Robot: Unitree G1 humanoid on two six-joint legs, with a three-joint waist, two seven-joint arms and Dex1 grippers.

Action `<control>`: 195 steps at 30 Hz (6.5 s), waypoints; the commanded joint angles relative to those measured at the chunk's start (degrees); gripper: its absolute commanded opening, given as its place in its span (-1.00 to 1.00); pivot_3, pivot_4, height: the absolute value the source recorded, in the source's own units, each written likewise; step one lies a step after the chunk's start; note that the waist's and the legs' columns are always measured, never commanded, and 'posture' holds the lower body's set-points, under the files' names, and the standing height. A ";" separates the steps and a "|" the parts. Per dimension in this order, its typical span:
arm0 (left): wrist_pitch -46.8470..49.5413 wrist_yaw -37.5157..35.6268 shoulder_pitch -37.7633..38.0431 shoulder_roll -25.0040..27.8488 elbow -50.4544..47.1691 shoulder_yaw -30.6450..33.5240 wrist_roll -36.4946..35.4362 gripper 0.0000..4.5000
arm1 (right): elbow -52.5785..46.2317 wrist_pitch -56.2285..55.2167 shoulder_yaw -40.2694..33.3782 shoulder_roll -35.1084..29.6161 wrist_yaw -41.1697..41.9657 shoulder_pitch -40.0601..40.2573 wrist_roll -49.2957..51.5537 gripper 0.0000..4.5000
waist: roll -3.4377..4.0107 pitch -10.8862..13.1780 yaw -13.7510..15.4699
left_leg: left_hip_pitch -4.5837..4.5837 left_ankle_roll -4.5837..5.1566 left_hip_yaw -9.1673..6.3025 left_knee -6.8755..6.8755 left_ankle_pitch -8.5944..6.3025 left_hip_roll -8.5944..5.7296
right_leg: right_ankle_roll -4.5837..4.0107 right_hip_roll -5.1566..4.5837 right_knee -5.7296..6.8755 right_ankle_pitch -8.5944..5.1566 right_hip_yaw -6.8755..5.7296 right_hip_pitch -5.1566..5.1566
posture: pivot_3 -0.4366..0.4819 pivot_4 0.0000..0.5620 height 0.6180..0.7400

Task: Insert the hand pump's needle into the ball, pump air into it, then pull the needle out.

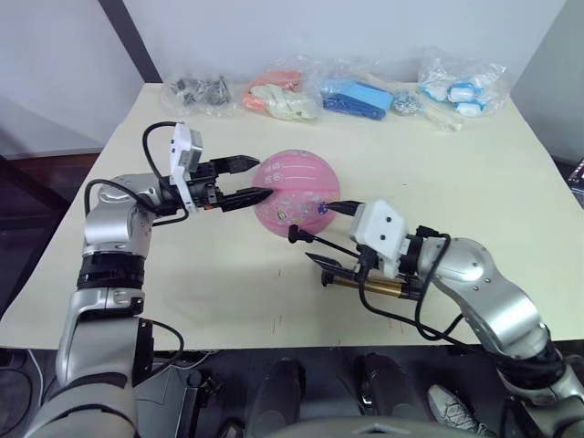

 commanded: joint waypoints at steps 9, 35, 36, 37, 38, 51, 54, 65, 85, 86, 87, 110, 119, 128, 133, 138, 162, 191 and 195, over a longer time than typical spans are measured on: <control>-11.50 2.51 -9.30 -4.49 14.41 -6.35 12.72 1.00 | -7.39 5.57 -5.48 -1.43 -3.77 2.46 6.55 0.95 | -0.02 0.01 0.00 | 0.05 0.02 -0.02 0.50 -0.01 -0.06 | 0.02 0.03 0.60 -0.03 0.04 0.01 | -0.05 -0.47 1.00; -12.15 7.80 -14.40 -8.97 21.53 -10.10 22.43 1.00 | 21.44 -14.25 17.12 3.00 -5.22 -14.80 -22.32 0.47 | -0.11 -0.25 0.42 | 0.20 0.01 -0.16 0.59 -0.01 -0.25 | 0.15 -0.10 0.64 -0.11 0.00 0.25 | -0.05 -0.47 1.00; -11.85 7.87 -14.43 -9.01 21.31 -10.10 22.42 1.00 | 21.98 -14.74 17.41 3.25 -5.29 -15.03 -23.35 0.47 | -0.10 -0.25 0.42 | 0.20 0.01 -0.16 0.59 -0.01 -0.25 | 0.15 -0.10 0.63 -0.11 0.00 0.25 | -0.05 -0.47 1.00; -11.49 7.91 -14.44 -9.05 21.05 -10.12 22.39 1.00 | 22.48 -15.14 17.58 3.45 -5.27 -15.22 -24.22 0.47 | -0.11 -0.25 0.41 | 0.20 0.01 -0.16 0.59 -0.01 -0.26 | 0.15 -0.10 0.64 -0.11 0.01 0.25 | -0.05 -0.47 1.00; -11.24 8.01 -14.45 -9.10 20.81 -10.15 22.38 1.00 | 22.96 -15.69 17.85 3.41 -5.06 -15.42 -25.21 0.47 | -0.10 -0.27 0.39 | 0.21 0.01 -0.16 0.59 -0.01 -0.26 | 0.15 -0.10 0.64 -0.11 0.00 0.26 | -0.05 -0.47 1.00; -9.86 8.56 -14.40 -9.44 19.59 -10.26 21.96 1.00 | 25.29 -16.49 18.28 5.11 -2.98 -14.54 -31.60 -0.13 | -0.10 -0.28 0.31 | 0.23 0.01 -0.17 0.59 -0.01 -0.26 | 0.14 -0.10 0.65 -0.11 0.00 0.27 | -0.05 -0.47 1.00; -9.80 8.62 -14.40 -9.48 19.56 -10.25 21.96 1.00 | 25.47 -16.32 18.16 5.77 -2.72 -14.27 -32.59 -0.13 | -0.10 -0.28 0.31 | 0.23 0.01 -0.17 0.59 -0.01 -0.26 | 0.14 -0.10 0.65 -0.11 0.00 0.27 | -0.05 -0.47 1.00; -9.56 9.22 -14.24 -9.44 19.53 -10.10 21.97 1.00 | 26.16 -16.05 18.03 7.62 -2.18 -13.23 -35.22 -0.36 | -0.09 -0.29 0.31 | 0.24 0.01 -0.17 0.59 -0.01 -0.26 | 0.14 -0.10 0.65 -0.11 0.00 0.27 | -0.05 -0.47 1.00; -9.14 9.76 -14.16 -9.17 19.22 -10.26 21.81 1.00 | 27.38 -16.39 17.97 9.97 -6.37 -10.23 -42.07 -0.36 | -0.10 -0.37 0.29 | 0.54 0.02 -0.15 0.51 -0.01 -0.27 | 0.16 -0.10 0.62 -0.13 0.03 0.51 | -0.05 -0.47 1.00; -9.13 9.78 -14.17 -9.17 19.22 -10.27 21.81 1.00 | 27.58 -16.43 17.99 10.12 -6.46 -10.17 -42.34 -0.36 | -0.10 -0.37 0.28 | 0.54 0.02 -0.15 0.51 -0.01 -0.27 | 0.16 -0.10 0.62 -0.13 0.04 0.52 | -0.05 -0.47 1.00; -9.11 9.80 -14.17 -9.16 19.21 -10.28 21.82 1.00 | 27.75 -16.49 17.99 10.27 -6.52 -10.12 -42.55 -0.36 | -0.10 -0.37 0.27 | 0.55 0.02 -0.15 0.51 -0.01 -0.27 | 0.16 -0.10 0.62 -0.13 0.03 0.52 | -0.05 -0.47 1.00; -7.69 10.96 -14.44 -9.85 17.51 -8.53 19.82 1.00 | 27.86 -19.10 18.12 11.58 -7.52 -9.06 -47.50 -0.84 | -0.11 -0.38 0.20 | 0.62 0.02 -0.14 0.49 -0.01 -0.27 | 0.16 -0.10 0.61 -0.14 0.05 0.57 | -0.05 -0.47 1.00; -9.12 9.18 -13.64 -9.73 15.84 -7.37 18.48 1.00 | 26.74 -19.34 17.12 11.29 -5.57 -9.35 -47.31 -0.84 | -0.11 -0.38 0.11 | 0.61 0.02 -0.14 0.49 -0.01 -0.27 | 0.16 -0.10 0.61 -0.14 0.05 0.56 | -0.05 -0.47 1.00; -15.38 10.88 -11.16 -9.75 16.73 -9.05 21.65 1.00 | 25.81 -19.94 16.99 10.95 -4.40 -8.85 -47.97 -0.84 | -0.11 -0.38 0.20 | 0.60 0.01 -0.14 0.48 -0.01 -0.26 | 0.16 -0.10 0.61 -0.14 0.05 0.56 | -0.05 -0.47 1.00; -16.54 13.59 -8.78 -10.50 15.39 -8.50 21.48 1.00 | 23.45 -20.29 18.72 9.90 -4.54 -6.76 -51.22 -0.84 | -0.11 -0.38 0.40 | 0.60 0.01 -0.14 0.48 -0.02 -0.27 | 0.17 -0.11 0.58 -0.14 0.05 0.57 | -0.05 -0.47 1.00; -16.29 15.80 -7.67 -10.40 13.63 -8.15 21.73 1.00 | 22.97 -20.14 20.51 11.29 -5.15 -5.00 -54.88 -0.84 | -0.11 -0.39 0.39 | 0.62 0.01 -0.14 0.48 -0.01 -0.27 | 0.17 -0.11 0.59 -0.14 0.05 0.58 | -0.05 -0.47 1.00; -16.20 19.50 -5.27 -11.36 12.14 -9.06 22.18 1.00 | 12.47 -15.69 19.74 14.27 0.63 2.55 -61.40 -0.84 | -0.12 -0.45 1.23 | 0.63 0.00 -0.17 0.45 -0.02 -0.31 | 0.24 -0.14 0.45 -0.19 0.03 0.67 | -0.05 -0.47 1.00; -17.88 20.28 -5.73 -11.07 14.39 -9.35 22.69 1.00 | 7.88 -15.98 18.72 16.16 2.35 4.64 -60.93 -0.84 | -0.12 -0.45 1.67 | 0.64 -0.01 -0.51 0.32 -0.03 -0.37 | 0.27 -0.21 -0.02 -0.20 -0.32 0.99 | -0.05 -0.47 1.00; -17.62 20.25 -5.79 -11.00 14.31 -9.32 22.63 1.00 | 7.41 -15.43 19.02 16.49 2.62 5.01 -61.44 -0.84 | -0.12 -0.45 1.68 | 0.64 -0.01 -0.53 0.30 -0.02 -0.37 | 0.26 -0.21 -0.04 -0.20 -0.34 1.00 | -0.05 -0.47 1.00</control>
